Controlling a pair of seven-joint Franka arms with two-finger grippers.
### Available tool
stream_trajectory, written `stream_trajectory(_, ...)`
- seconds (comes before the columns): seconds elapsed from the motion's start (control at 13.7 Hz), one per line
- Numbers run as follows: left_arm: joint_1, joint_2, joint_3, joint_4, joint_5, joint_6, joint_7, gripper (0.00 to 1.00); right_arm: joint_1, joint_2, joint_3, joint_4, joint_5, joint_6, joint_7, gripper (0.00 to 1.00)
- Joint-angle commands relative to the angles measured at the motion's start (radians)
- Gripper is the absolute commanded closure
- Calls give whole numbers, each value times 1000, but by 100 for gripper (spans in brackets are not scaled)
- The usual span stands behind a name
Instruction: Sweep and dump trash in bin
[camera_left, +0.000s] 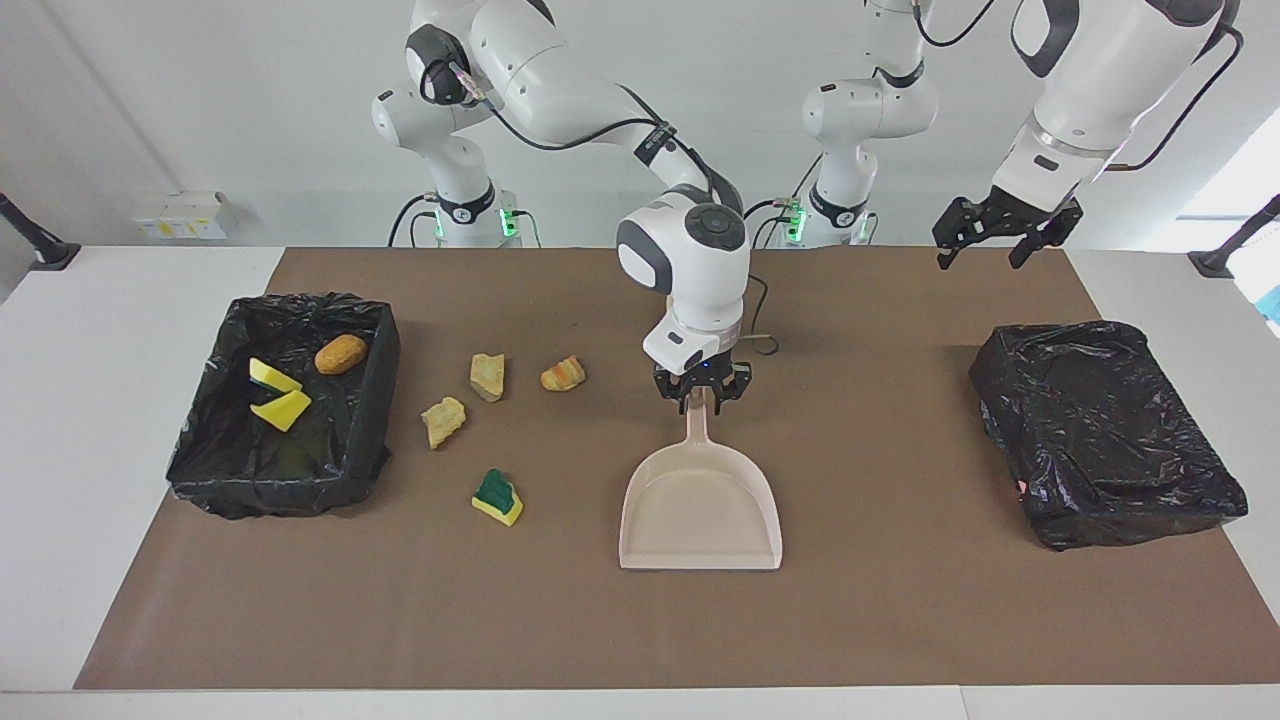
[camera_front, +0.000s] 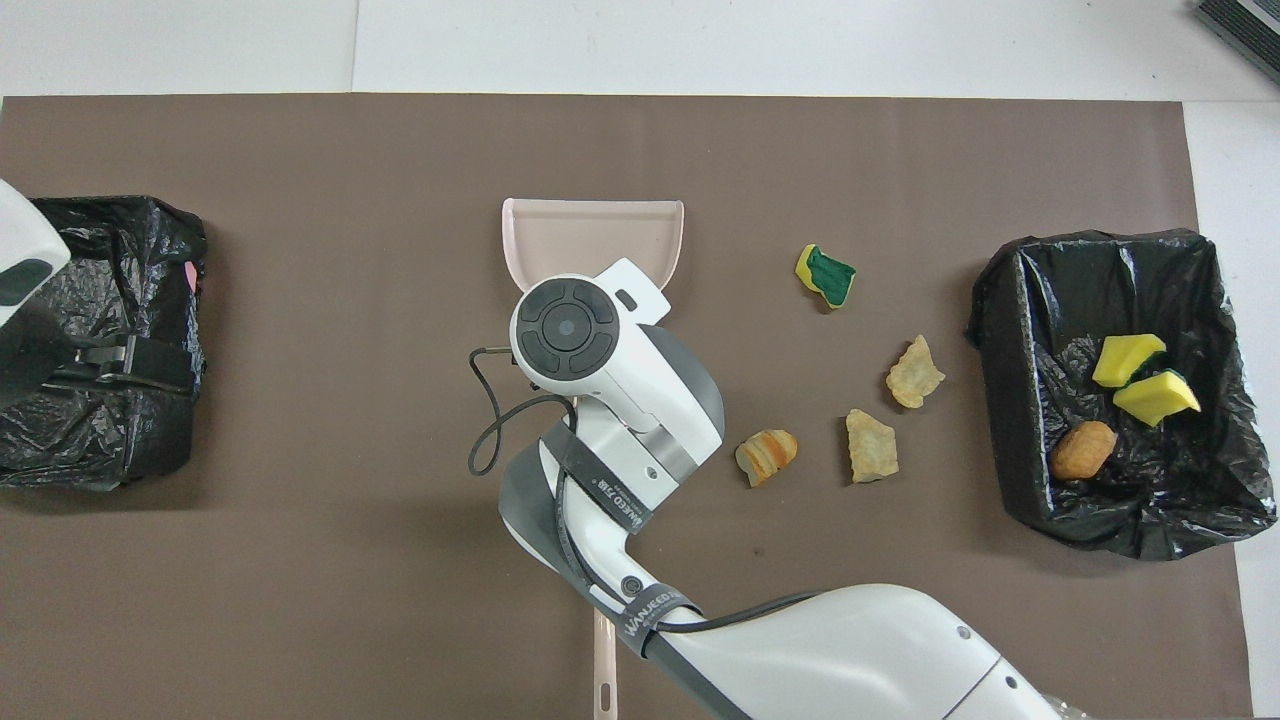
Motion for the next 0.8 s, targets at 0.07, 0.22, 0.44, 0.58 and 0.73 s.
stream_trajectory(0.07, 4, -21, -3, -22, 10, -5, 13, 0, 3, -157, 5, -147, -9, 3, 61, 0)
stream_trajectory(0.22, 5, -21, -3, -22, 8, 2, 11, 0, 0, -272, 6, -261, 20, 1, 46, 0)
stream_trajectory(0.44, 2, -11, -3, -11, 7, 50, 3, 0, -3, -444, 6, -443, 79, 1, 20, 0)
stream_trajectory(0.58, -4, 8, -5, -8, 7, 129, -1, 0, 0, -552, 6, -568, 109, 4, 1, 0)
stream_trajectory(0.73, -4, 47, -15, 12, 5, 176, -1, 0, 23, -629, 6, -687, 158, 18, 1, 0)
